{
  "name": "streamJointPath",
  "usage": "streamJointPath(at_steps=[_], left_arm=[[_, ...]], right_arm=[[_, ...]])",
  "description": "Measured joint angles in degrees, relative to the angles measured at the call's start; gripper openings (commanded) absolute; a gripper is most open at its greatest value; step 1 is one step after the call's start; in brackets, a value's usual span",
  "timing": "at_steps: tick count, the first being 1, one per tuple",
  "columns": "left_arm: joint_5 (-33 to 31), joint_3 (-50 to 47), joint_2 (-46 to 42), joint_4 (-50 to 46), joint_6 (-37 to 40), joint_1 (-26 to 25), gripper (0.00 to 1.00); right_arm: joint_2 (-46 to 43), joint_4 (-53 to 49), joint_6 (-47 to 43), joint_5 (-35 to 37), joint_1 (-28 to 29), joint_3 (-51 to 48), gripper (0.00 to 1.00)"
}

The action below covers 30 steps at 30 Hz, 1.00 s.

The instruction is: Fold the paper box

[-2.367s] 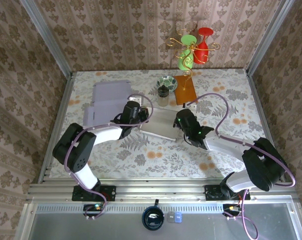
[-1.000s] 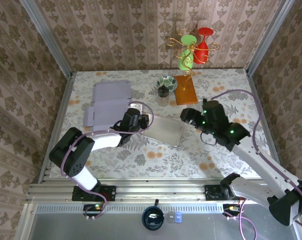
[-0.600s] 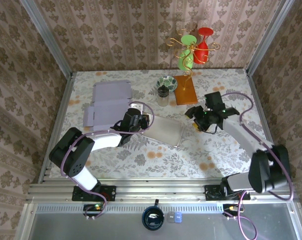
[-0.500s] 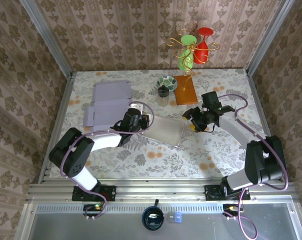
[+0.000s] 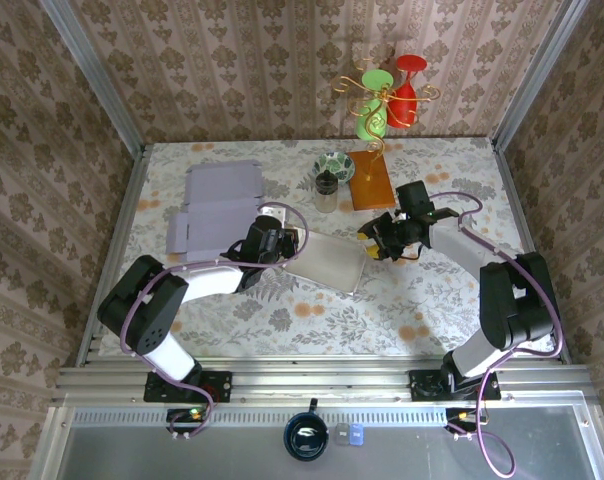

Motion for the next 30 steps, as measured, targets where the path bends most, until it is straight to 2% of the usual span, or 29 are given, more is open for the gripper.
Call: streamJointPath(at_steps=[11,25,30], left_arm=[[-0.7,0.2,0.0,-0.5,0.0,0.0,0.0],[0.8,0.1,-1.3,-2.6,-1.3,0.0,0.01],[0.9,-0.5,-2.1,-3.5,-2.2,0.0,0.11]], right_arm=[[1.0,1.0,1.1,0.1,0.1,-0.1,0.29],[1.0,-0.2,-2.5,4.1,2.7,-1.5,0.25],[1.0,-0.1,-3.7,6.4,4.5,-1.8,0.24]])
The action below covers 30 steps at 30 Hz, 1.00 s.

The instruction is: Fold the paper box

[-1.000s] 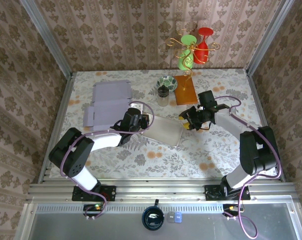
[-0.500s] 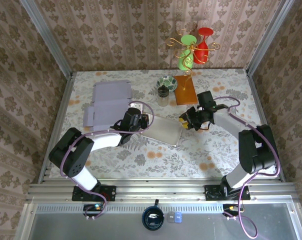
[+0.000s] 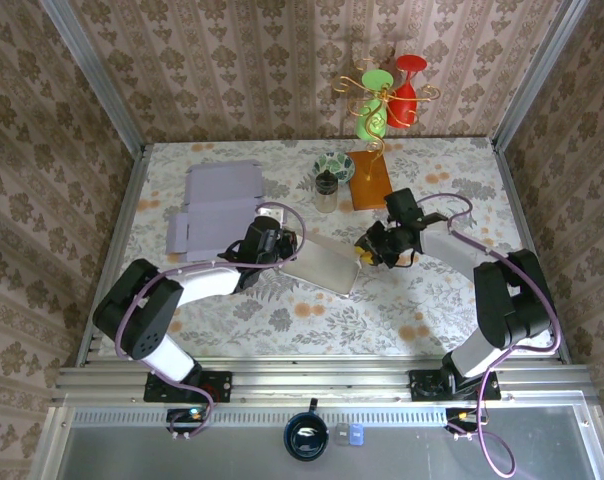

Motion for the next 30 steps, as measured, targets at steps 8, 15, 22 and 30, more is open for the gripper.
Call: streamJointPath(at_steps=[8,15,22,30], left_arm=[[5.0,-1.1,-4.3,-6.3,-4.7,-0.7,0.5],[11.0,-3.5,-16.2,-14.6,-11.7,-0.7,0.66],[16.1,-0.5,-29.7,-30.6,-18.8,3.0,0.64],[26.5,18.3,-17.2,-45.6,-15.5,20.5,0.5]], right_arm=[[-0.1,0.0,-0.5,2.9,1.6,-0.3,0.23],[-0.1,-0.1,-1.0,3.5,2.0,-0.2,0.23],[-0.1,-0.5,-1.4,3.9,2.5,-0.2,0.23],[-0.1,-0.6,-2.0,4.5,2.5,-0.2,0.23]])
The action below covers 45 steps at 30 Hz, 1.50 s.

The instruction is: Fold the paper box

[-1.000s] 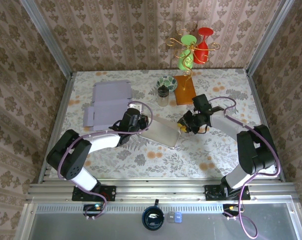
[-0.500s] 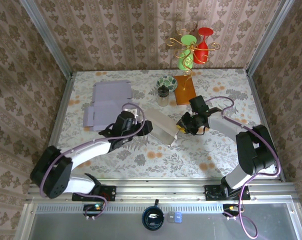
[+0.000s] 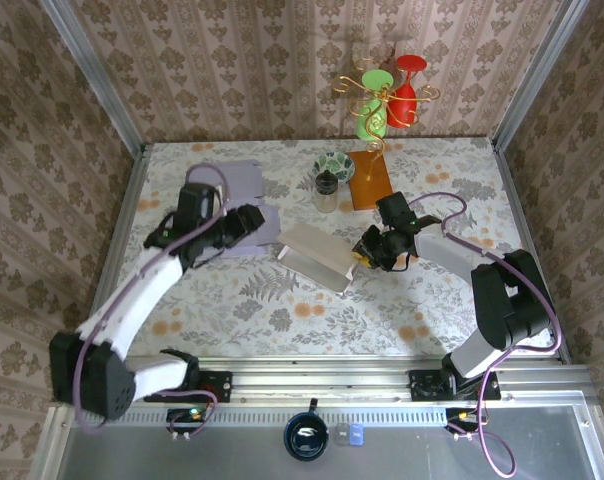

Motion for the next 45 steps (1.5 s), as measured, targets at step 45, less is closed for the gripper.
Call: streamJointPath(at_steps=[45], left_arm=[[8.5,16.1,35.7,-10.7,19.7,-5.7,0.25]], right_arm=[[3.3,-1.9,-2.8,0.2,0.1,2.4,0.23]])
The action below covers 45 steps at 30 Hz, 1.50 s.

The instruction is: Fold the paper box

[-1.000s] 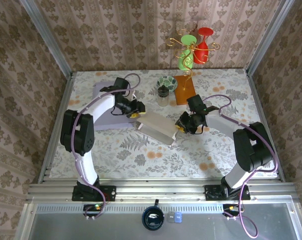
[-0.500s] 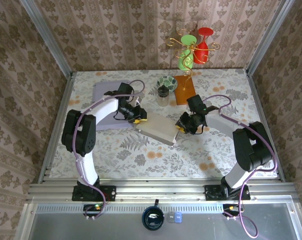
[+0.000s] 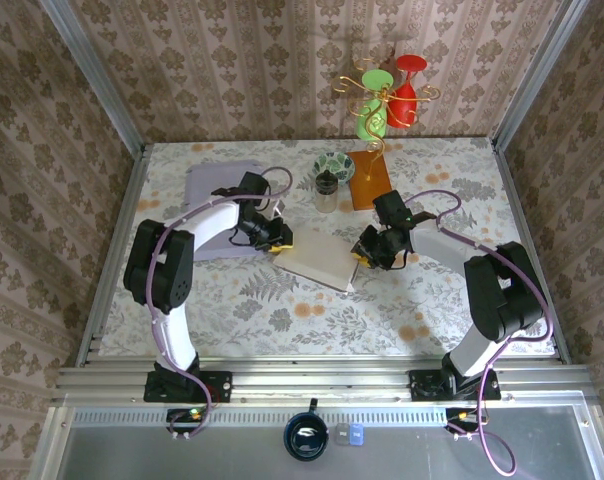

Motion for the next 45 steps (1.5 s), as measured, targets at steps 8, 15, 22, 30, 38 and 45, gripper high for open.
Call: streamJointPath(at_steps=[8,15,22,30,38,45], left_arm=[[-2.6,-0.6,-0.5,-0.5,1.2,-0.2,0.29],[-3.8,-0.6,-2.0,-0.9,1.2,-0.2,0.31],[-4.2,-0.6,-2.2,-0.9,1.2,-1.7,0.3],[-4.5,-0.6,-2.2,-1.0,1.2,-2.4,0.33],[-5.4,-0.6,-2.2,-2.1,1.2,-2.4,0.37],[-6.2,-0.6,-2.6,-3.0,1.4,-2.3,0.47]], right_arm=[[0.0,-0.9,-1.7,0.2,0.0,0.7,0.27],[-2.8,-1.4,-3.6,0.8,0.2,0.0,0.54],[-4.6,-1.0,-4.1,0.3,3.5,-3.3,0.55],[-3.5,0.1,-4.1,0.1,4.3,-4.7,0.54],[-2.7,0.0,-5.4,0.2,4.3,-5.2,0.5],[-1.7,0.0,-6.1,0.6,4.3,-5.2,0.46]])
